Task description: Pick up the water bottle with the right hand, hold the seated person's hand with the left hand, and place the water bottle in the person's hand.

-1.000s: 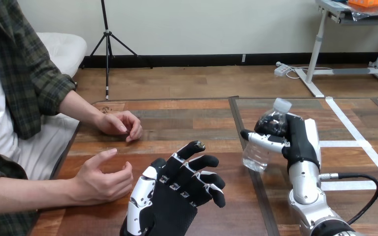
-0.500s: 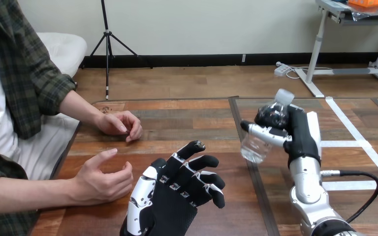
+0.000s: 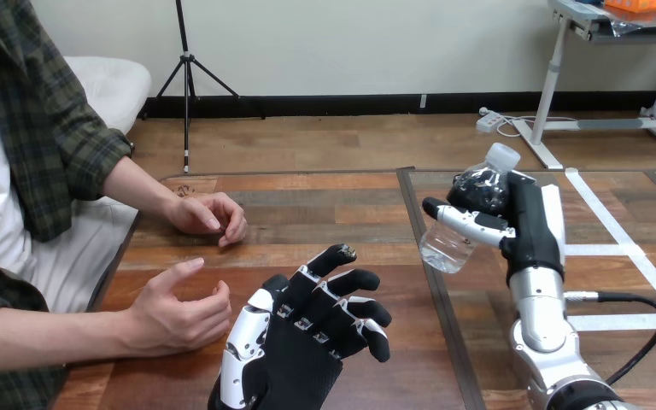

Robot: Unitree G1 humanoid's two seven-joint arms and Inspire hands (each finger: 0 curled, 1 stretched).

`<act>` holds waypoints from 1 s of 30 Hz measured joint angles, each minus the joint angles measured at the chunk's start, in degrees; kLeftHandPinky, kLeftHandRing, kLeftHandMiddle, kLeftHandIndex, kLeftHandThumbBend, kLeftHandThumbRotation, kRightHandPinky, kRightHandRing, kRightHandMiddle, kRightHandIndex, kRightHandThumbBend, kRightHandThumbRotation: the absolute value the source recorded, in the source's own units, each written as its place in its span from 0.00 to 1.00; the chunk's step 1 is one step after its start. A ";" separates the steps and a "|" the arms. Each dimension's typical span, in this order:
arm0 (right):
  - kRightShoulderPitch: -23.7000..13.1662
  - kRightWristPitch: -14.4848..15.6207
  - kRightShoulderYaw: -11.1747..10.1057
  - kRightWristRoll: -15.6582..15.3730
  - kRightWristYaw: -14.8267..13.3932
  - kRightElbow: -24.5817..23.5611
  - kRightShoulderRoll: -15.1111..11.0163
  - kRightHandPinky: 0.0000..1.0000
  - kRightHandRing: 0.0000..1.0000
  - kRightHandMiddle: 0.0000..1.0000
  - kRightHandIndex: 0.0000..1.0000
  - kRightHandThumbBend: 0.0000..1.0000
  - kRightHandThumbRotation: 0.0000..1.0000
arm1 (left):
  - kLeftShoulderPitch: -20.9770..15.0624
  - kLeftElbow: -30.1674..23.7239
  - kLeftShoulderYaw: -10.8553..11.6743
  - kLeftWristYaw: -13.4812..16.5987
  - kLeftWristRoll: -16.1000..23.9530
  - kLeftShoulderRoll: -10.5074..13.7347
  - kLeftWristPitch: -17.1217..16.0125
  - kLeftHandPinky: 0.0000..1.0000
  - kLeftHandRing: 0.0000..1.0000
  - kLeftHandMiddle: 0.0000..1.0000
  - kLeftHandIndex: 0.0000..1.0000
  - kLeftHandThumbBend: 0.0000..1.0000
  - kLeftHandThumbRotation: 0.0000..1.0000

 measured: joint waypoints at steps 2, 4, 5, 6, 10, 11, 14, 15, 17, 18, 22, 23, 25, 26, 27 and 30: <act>0.03 -0.34 -0.04 -0.01 0.00 0.00 -0.13 0.38 0.43 0.49 0.52 0.75 0.00 | 0.00 0.00 0.00 0.00 0.01 0.00 0.00 0.42 0.59 0.67 0.72 0.01 0.94; 0.05 -0.75 -0.05 -0.05 0.00 -0.01 -0.27 0.38 0.43 0.49 0.52 0.75 0.00 | 0.00 0.00 0.00 0.03 0.06 0.00 -0.06 0.42 0.59 0.67 0.71 0.00 0.94; 0.07 -0.96 -0.05 -0.10 0.00 -0.04 -0.35 0.38 0.43 0.49 0.52 0.75 0.00 | -0.01 0.00 0.00 0.08 0.09 0.00 -0.12 0.43 0.59 0.67 0.71 0.00 0.93; 0.08 -1.16 -0.03 -0.18 0.00 -0.06 -0.43 0.37 0.43 0.49 0.52 0.75 0.00 | -0.01 0.00 0.00 0.19 0.20 0.00 -0.26 0.44 0.59 0.67 0.71 0.00 0.93; 0.18 -2.12 0.07 -0.49 0.01 -0.33 -0.80 0.37 0.43 0.48 0.52 0.75 0.00 | -0.02 0.00 0.05 1.53 1.78 0.00 -2.14 0.48 0.60 0.67 0.71 0.00 0.92; 0.19 -2.33 0.11 -0.53 0.02 -0.40 -0.89 0.36 0.42 0.48 0.51 0.75 0.00 | -0.02 0.00 0.06 1.91 2.44 0.00 -2.86 0.51 0.61 0.67 0.71 0.00 0.91; 0.27 -3.04 0.23 -0.64 0.08 -0.71 -1.20 0.36 0.42 0.48 0.51 0.75 0.00 | -0.02 0.00 0.24 3.53 5.49 0.02 -6.39 0.55 0.62 0.68 0.72 0.00 0.89; 0.28 -3.30 0.28 -0.71 0.09 -0.79 -1.31 0.36 0.42 0.48 0.51 0.76 0.00 | -0.02 0.00 0.33 4.13 6.77 0.05 -7.84 0.57 0.62 0.69 0.72 0.00 0.88; 0.30 -3.77 0.39 -0.82 0.09 -0.92 -1.53 0.36 0.42 0.48 0.51 0.76 0.00 | -0.02 0.01 0.54 5.28 9.31 0.09 -10.73 0.60 0.63 0.69 0.72 0.00 0.84; 0.31 -3.90 0.45 -0.92 0.09 -0.99 -1.63 0.37 0.42 0.48 0.51 0.76 0.00 | -0.02 0.02 0.72 5.87 10.54 0.11 -12.20 0.61 0.63 0.69 0.72 0.00 0.81; 0.34 -4.43 0.58 -1.30 0.09 -1.12 -1.96 0.37 0.42 0.48 0.51 0.75 0.00 | -0.04 0.06 1.50 8.39 15.27 0.11 -17.91 0.66 0.65 0.70 0.71 0.00 0.52; 0.37 -4.57 0.59 -1.33 0.09 -1.14 -2.01 0.37 0.42 0.48 0.51 0.75 0.00 | -0.06 0.07 1.75 9.15 16.52 0.11 -19.35 0.67 0.65 0.70 0.71 0.03 0.43; 0.54 -4.93 0.61 -1.38 0.09 -1.25 -2.08 0.37 0.42 0.48 0.51 0.75 0.00 | -0.07 0.07 2.26 11.07 19.50 0.12 -22.35 0.68 0.66 0.70 0.71 0.08 0.28; 0.68 -5.15 0.63 -1.42 0.10 -1.40 -2.11 0.37 0.42 0.49 0.51 0.75 0.00 | -0.08 0.08 2.49 12.12 20.93 0.12 -23.80 0.69 0.66 0.70 0.71 0.10 0.22; 0.85 -5.42 0.65 -1.47 0.11 -1.55 -2.13 0.37 0.42 0.49 0.51 0.75 0.00 | -0.08 0.09 2.75 13.14 22.31 0.13 -25.14 0.69 0.66 0.70 0.71 0.14 0.18; 1.54 -6.43 0.77 -1.73 0.12 -2.22 -2.14 0.37 0.42 0.49 0.51 0.74 0.00 | -0.10 0.19 3.81 16.28 26.49 0.14 -29.35 0.71 0.68 0.71 0.73 0.26 0.07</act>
